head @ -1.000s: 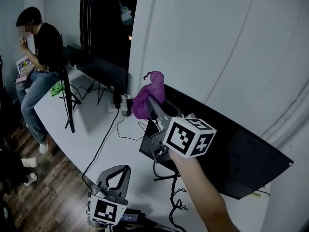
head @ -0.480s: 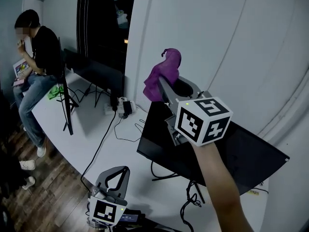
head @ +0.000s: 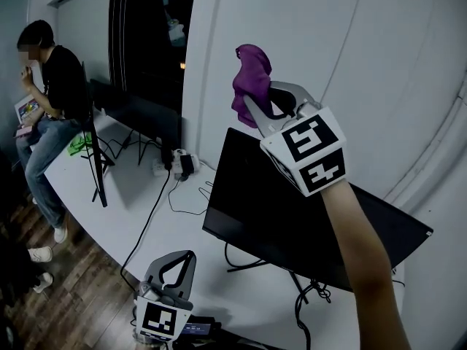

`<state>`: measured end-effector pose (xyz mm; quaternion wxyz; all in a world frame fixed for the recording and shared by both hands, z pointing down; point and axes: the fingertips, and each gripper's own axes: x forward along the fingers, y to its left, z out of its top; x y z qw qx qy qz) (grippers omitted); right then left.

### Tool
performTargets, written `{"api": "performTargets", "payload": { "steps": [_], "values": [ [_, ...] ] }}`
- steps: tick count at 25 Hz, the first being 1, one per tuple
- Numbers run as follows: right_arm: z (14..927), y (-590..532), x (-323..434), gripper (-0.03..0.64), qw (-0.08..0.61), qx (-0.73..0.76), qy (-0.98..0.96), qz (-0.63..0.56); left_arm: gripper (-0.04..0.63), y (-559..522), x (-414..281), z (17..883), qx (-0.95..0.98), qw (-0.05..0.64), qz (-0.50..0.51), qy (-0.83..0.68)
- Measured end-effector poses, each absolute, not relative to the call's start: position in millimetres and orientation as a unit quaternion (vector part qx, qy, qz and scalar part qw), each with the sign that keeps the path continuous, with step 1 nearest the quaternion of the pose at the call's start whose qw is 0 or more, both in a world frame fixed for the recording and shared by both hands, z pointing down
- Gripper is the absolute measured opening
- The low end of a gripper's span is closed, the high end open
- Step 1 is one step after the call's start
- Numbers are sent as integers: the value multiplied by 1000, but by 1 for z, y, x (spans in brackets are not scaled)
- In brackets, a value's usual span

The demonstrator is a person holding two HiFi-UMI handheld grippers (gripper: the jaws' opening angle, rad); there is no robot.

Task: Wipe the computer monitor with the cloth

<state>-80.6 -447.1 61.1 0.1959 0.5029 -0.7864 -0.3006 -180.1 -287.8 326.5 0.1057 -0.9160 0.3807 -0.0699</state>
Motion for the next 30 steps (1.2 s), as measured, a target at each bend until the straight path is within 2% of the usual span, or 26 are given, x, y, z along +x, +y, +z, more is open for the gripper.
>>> {"api": "performTargets", "payload": {
  "steps": [10, 14, 19, 30],
  "values": [
    [111, -468, -85, 67, 412, 374, -726, -404, 5, -278, -178, 324, -914, 106, -69, 386],
    [134, -464, -82, 67, 469, 323, -703, -426, 5, -275, -176, 324, -913, 105, -68, 388],
    [156, -450, -76, 67, 511, 274, -687, -438, 5, -270, -168, 324, -914, 106, -71, 385],
    [165, -409, -33, 67, 520, 264, -692, -426, 5, -255, -131, 320, -924, 110, -69, 360]
  ]
}}
